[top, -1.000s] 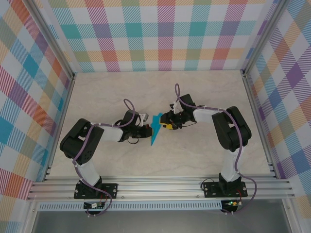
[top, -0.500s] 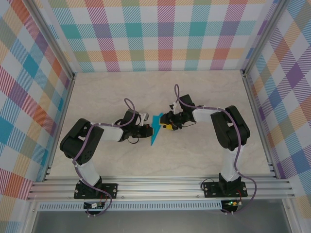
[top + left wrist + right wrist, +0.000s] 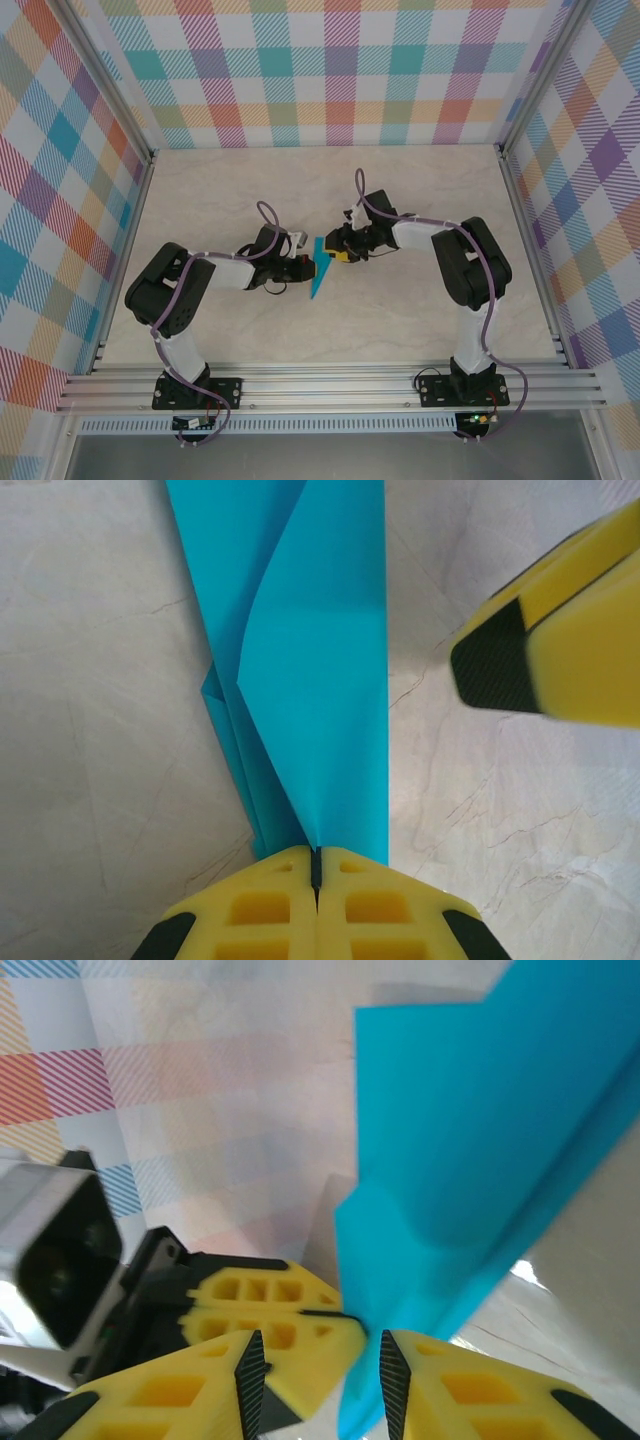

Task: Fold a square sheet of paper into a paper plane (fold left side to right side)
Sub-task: Fold the wing for the fifth time at the center of the table.

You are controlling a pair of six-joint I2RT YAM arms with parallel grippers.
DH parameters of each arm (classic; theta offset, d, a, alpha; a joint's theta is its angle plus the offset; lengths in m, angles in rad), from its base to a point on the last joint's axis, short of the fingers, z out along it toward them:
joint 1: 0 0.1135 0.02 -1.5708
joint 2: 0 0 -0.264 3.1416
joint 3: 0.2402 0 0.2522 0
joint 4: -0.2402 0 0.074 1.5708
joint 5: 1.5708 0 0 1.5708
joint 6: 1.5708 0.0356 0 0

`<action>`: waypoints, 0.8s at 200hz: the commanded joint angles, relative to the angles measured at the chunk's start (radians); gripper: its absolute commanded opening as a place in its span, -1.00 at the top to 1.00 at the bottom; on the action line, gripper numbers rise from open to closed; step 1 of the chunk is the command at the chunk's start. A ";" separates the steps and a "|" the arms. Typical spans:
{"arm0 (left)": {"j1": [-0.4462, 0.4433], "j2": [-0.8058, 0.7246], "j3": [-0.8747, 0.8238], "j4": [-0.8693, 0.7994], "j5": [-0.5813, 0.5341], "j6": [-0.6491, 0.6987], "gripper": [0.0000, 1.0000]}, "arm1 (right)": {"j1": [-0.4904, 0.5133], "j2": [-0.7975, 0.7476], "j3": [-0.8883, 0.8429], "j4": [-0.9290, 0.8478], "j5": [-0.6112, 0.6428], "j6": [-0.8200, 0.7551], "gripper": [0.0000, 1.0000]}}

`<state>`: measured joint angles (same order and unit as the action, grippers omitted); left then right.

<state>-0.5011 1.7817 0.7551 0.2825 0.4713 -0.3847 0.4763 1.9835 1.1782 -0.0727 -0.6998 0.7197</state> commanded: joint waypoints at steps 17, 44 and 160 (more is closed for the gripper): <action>0.010 0.028 0.024 -0.022 0.004 0.021 1.00 | 0.016 0.048 0.067 -0.006 0.017 0.021 0.27; 0.011 0.031 0.026 -0.023 0.001 0.021 1.00 | 0.028 0.076 0.097 -0.020 0.017 0.017 0.26; 0.011 0.042 0.032 -0.040 -0.010 0.028 1.00 | 0.043 0.132 0.161 -0.138 0.077 -0.044 0.26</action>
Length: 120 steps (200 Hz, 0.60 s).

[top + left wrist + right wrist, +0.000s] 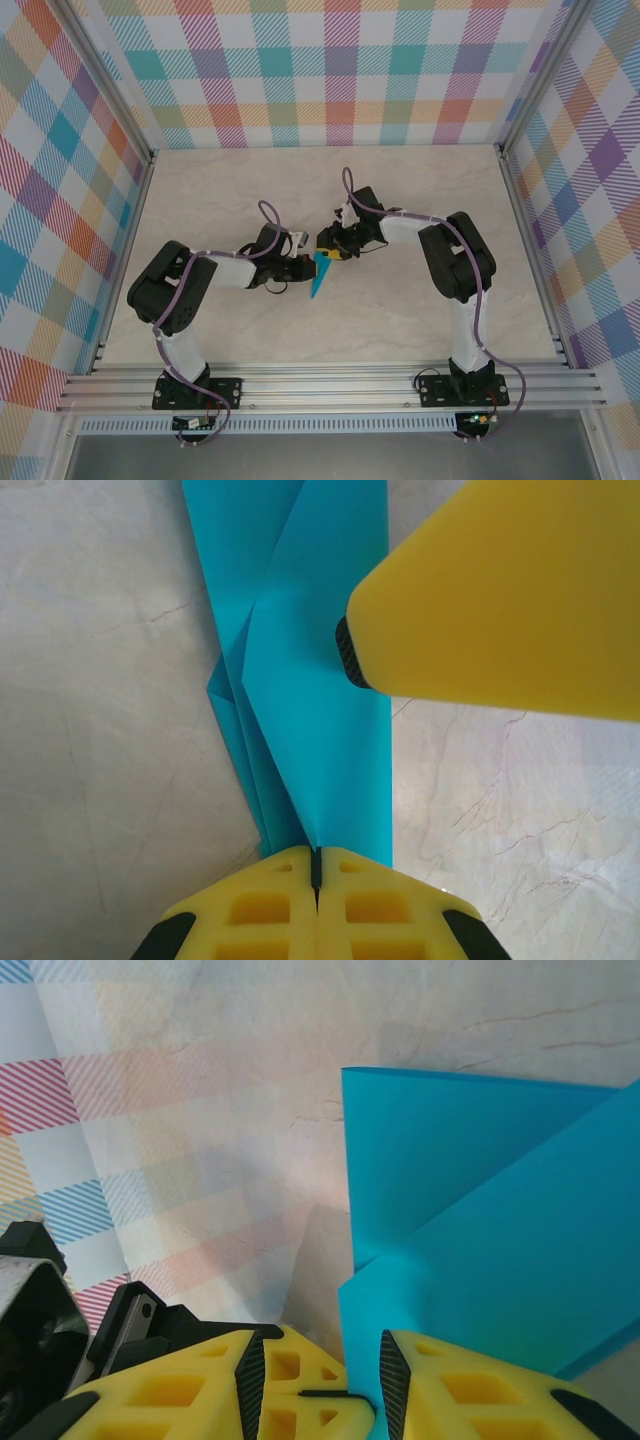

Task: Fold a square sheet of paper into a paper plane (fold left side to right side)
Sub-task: Fold the wing for the fifth time at the center of the table.

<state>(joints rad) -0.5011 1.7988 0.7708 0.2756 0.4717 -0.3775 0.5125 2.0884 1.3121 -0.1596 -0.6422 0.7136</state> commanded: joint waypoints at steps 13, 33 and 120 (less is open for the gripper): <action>0.010 0.027 0.017 -0.036 -0.011 0.021 1.00 | 0.008 0.031 0.029 -0.054 0.021 -0.042 0.26; 0.010 0.028 0.018 -0.035 -0.012 0.022 1.00 | 0.008 0.038 0.030 -0.057 0.024 -0.045 0.26; 0.010 -0.055 -0.001 -0.052 0.007 0.021 0.99 | 0.008 0.080 0.046 -0.163 0.070 -0.068 0.25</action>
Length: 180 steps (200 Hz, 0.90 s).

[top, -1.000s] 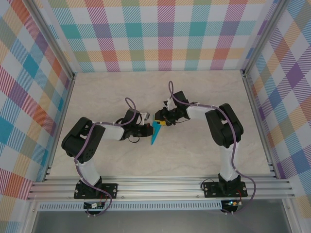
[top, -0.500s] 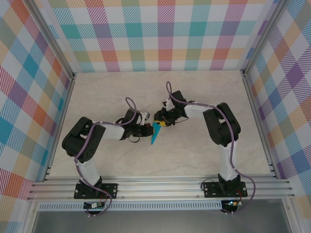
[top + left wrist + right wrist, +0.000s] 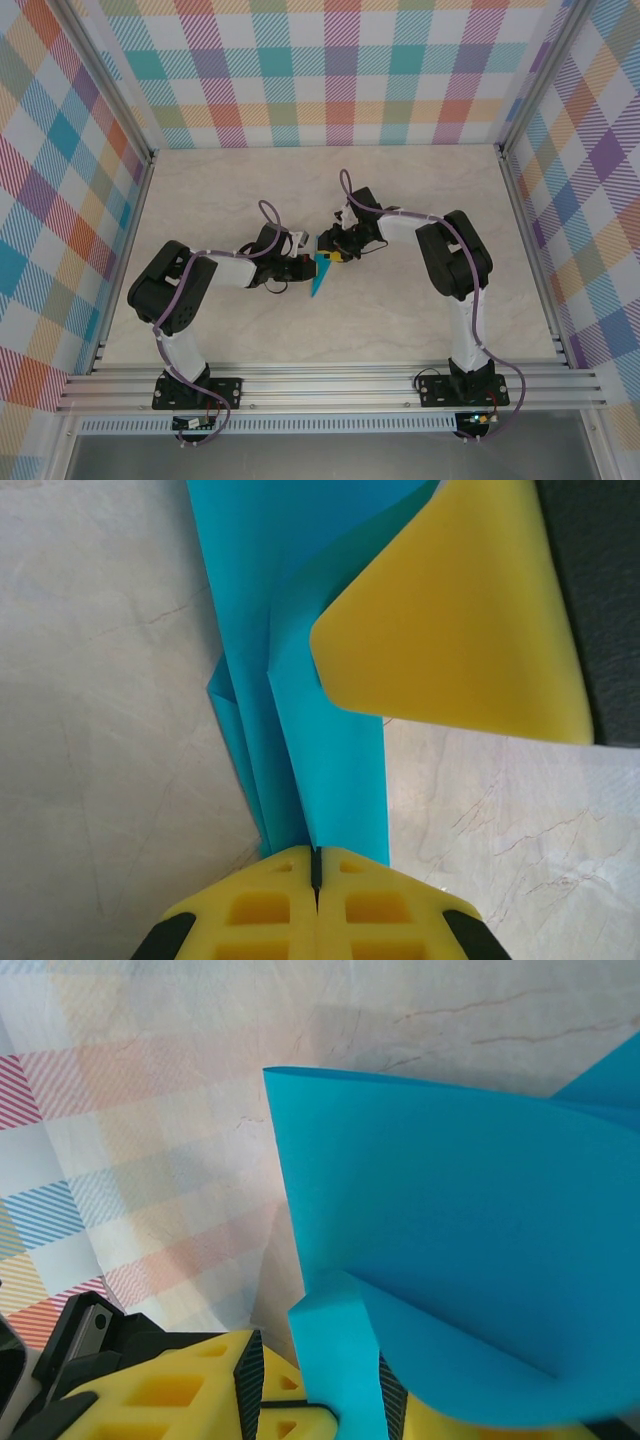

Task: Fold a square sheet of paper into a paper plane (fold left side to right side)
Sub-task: Fold the wing for the fifth time at the center of the table.

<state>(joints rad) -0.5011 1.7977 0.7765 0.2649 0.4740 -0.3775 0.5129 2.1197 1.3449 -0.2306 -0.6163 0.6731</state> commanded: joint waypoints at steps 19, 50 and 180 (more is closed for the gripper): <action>0.011 -0.107 -0.015 -0.070 0.005 0.025 0.82 | 0.006 0.055 0.008 -0.098 0.046 -0.028 0.25; 0.010 -0.203 -0.030 -0.119 0.012 0.036 0.60 | 0.008 0.056 0.006 -0.098 0.044 -0.030 0.25; -0.063 -0.057 0.032 -0.072 0.200 0.034 0.61 | 0.007 0.054 0.010 -0.103 0.046 -0.032 0.25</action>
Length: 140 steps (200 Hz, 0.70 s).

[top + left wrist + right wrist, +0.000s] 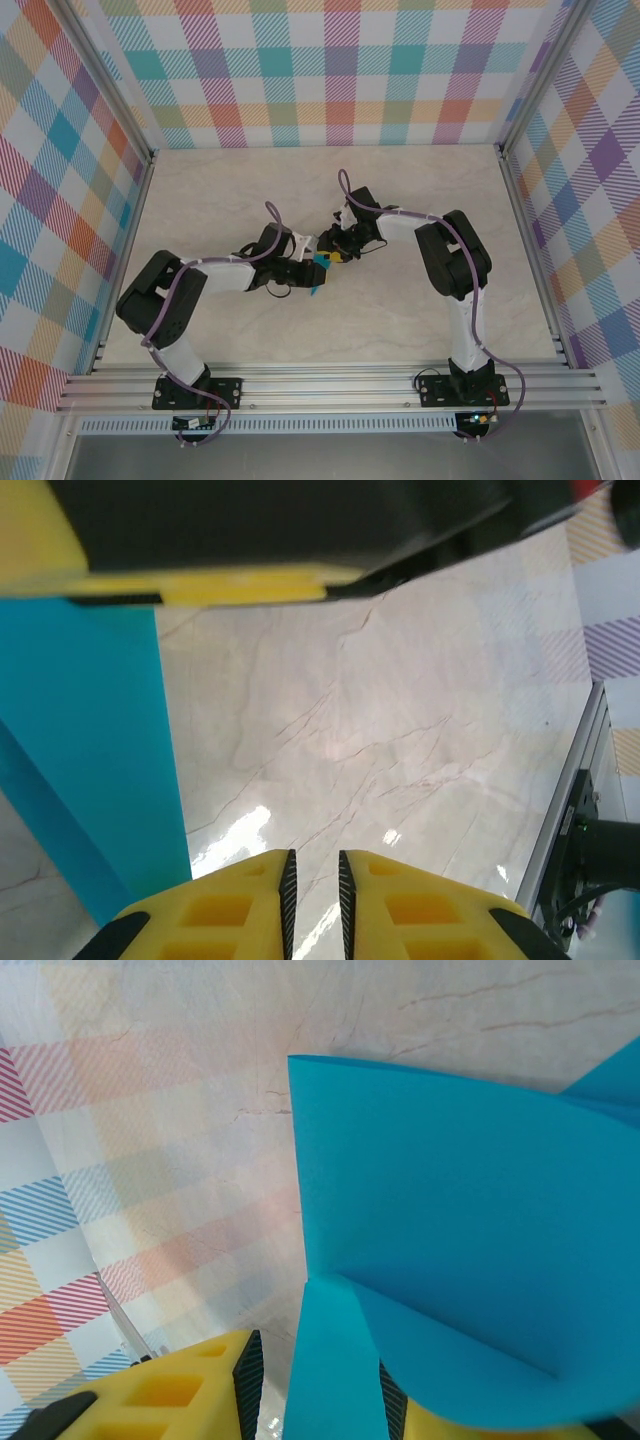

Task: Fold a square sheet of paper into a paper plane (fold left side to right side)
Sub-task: Fold the wing for the fifth time at the center of the table.

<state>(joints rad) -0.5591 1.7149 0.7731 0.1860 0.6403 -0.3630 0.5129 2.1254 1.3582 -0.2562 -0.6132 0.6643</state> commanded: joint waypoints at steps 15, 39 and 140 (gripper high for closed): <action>-0.005 0.037 0.033 -0.010 0.019 0.031 0.62 | 0.007 0.049 -0.004 -0.078 0.043 -0.025 0.25; -0.005 0.054 0.019 -0.031 -0.001 0.044 0.65 | 0.007 0.048 -0.005 -0.077 0.045 -0.026 0.25; -0.012 0.068 -0.039 -0.105 -0.010 0.088 0.69 | 0.007 0.054 0.005 -0.096 0.055 -0.030 0.24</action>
<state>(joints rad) -0.5602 1.7676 0.7715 0.1780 0.6273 -0.3168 0.5129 2.1262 1.3628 -0.2661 -0.6109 0.6502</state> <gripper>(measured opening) 0.160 0.377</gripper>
